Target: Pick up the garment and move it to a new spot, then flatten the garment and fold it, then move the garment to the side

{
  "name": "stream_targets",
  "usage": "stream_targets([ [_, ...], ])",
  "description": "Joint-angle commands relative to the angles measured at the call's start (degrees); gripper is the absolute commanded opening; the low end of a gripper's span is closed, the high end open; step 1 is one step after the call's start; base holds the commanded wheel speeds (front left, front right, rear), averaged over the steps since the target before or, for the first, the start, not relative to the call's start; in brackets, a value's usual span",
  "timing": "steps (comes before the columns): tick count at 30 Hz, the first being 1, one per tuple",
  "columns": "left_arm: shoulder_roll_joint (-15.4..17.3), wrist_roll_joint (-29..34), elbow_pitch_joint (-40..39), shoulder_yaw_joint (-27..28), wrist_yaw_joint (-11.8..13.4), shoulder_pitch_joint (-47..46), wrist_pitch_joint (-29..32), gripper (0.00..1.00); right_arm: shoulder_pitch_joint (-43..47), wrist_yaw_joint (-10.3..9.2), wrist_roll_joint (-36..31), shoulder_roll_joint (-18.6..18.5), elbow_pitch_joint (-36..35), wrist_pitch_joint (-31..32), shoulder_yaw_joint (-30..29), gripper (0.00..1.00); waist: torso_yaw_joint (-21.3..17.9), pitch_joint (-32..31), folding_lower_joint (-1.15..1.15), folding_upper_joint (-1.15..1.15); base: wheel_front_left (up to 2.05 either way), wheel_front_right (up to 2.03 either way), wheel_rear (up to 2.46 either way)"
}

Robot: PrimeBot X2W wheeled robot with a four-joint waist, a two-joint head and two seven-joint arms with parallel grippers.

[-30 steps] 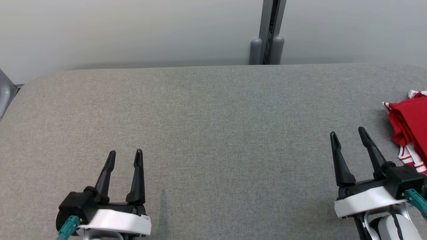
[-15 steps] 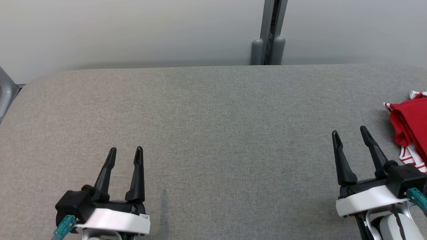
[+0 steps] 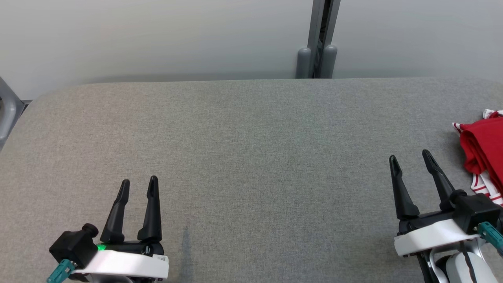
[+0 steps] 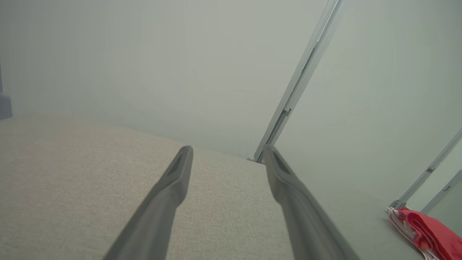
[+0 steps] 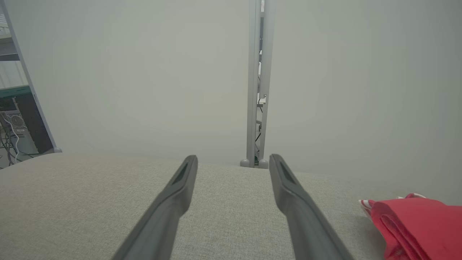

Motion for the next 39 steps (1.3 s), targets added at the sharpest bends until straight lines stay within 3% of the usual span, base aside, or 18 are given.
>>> stream_targets([
  [1,0.2,-1.0,0.3,0.1,-0.4,0.0,0.1,1.00,-0.6,-0.02,-0.3,-0.5,0.0,-0.3,0.2,1.00,0.0,0.0,0.00,0.00,0.00,0.00,0.00],
  [2,0.0,-1.5,0.8,0.0,-0.3,0.1,0.0,0.00,0.1,0.00,0.1,0.1,0.2,0.0,0.1,0.00,0.0,-0.1,0.00,0.00,0.00,0.00,0.00],
  [5,-0.2,-1.6,1.9,-0.1,-0.3,0.6,0.0,0.00,1.0,0.00,0.2,0.5,1.2,0.2,0.1,0.00,0.0,-0.1,0.00,0.00,0.00,0.00,0.00],
  [39,0.4,-28.3,7.0,2.1,-1.5,-4.6,7.2,0.00,0.0,0.00,34.1,1.6,3.9,9.8,-6.3,0.00,-0.8,-1.3,0.00,0.00,0.00,0.00,0.00],
])
